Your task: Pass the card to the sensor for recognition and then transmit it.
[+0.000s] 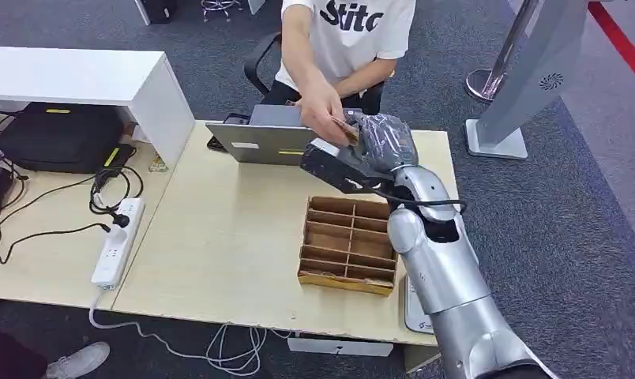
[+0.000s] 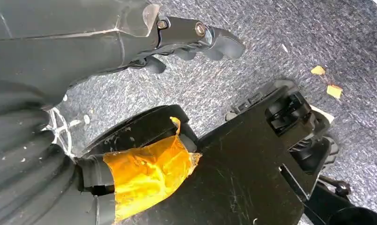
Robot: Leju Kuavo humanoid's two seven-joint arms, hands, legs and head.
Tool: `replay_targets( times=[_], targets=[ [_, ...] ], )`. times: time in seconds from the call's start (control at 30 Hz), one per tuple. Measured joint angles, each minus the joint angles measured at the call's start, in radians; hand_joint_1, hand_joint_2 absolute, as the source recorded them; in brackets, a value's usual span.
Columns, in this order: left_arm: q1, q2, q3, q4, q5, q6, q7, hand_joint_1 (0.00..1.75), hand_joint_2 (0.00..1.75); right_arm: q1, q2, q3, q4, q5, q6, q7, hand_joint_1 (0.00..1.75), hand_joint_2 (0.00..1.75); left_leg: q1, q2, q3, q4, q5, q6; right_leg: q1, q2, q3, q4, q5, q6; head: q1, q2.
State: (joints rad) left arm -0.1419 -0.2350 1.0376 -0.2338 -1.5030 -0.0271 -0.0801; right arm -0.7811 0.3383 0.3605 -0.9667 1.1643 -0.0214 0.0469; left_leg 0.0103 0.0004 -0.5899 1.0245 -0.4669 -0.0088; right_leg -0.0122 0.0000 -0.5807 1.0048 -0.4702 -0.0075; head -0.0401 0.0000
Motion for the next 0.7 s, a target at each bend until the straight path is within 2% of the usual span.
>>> replay_targets(
  times=[0.23, 0.43, 0.53, 0.7],
  targets=[
    [0.001, 0.000, 0.000, 0.000, 0.010, 0.006, -0.003, 0.00, 1.75, 0.043, 0.010, -0.001, -0.076, -0.062, 0.030, -0.061, 0.00, 1.75, 0.000, -0.001, 0.000, 0.000, 0.000, 0.000, 0.000, -0.001, 0.000, 0.000, -0.001, 0.000, 0.000, 0.000],
    [0.010, 0.003, 0.002, 0.000, 0.049, 0.024, -0.016, 0.00, 1.75, 0.161, 0.010, -0.009, -0.274, -0.300, 0.100, -0.167, 0.00, 1.75, 0.000, -0.001, -0.001, 0.000, -0.001, 0.001, 0.000, -0.001, 0.000, 0.000, -0.001, 0.001, 0.000, 0.000],
    [0.018, 0.005, 0.005, 0.000, 0.066, 0.033, -0.023, 0.00, 1.75, 0.255, 0.000, -0.005, -0.404, -0.329, 0.090, -0.197, 0.00, 1.75, 0.000, -0.001, -0.001, 0.000, -0.001, 0.001, 0.000, -0.001, 0.000, -0.001, -0.001, 0.001, 0.000, 0.000],
    [0.032, 0.011, 0.022, 0.000, 0.087, 0.045, -0.035, 0.00, 1.75, 0.427, -0.058, 0.048, -0.602, -0.258, 0.008, -0.244, 0.00, 1.75, 0.000, -0.001, -0.001, 0.000, -0.003, 0.000, 0.000, -0.001, 0.000, -0.001, -0.002, 0.001, 0.000, 0.000]
  ],
)
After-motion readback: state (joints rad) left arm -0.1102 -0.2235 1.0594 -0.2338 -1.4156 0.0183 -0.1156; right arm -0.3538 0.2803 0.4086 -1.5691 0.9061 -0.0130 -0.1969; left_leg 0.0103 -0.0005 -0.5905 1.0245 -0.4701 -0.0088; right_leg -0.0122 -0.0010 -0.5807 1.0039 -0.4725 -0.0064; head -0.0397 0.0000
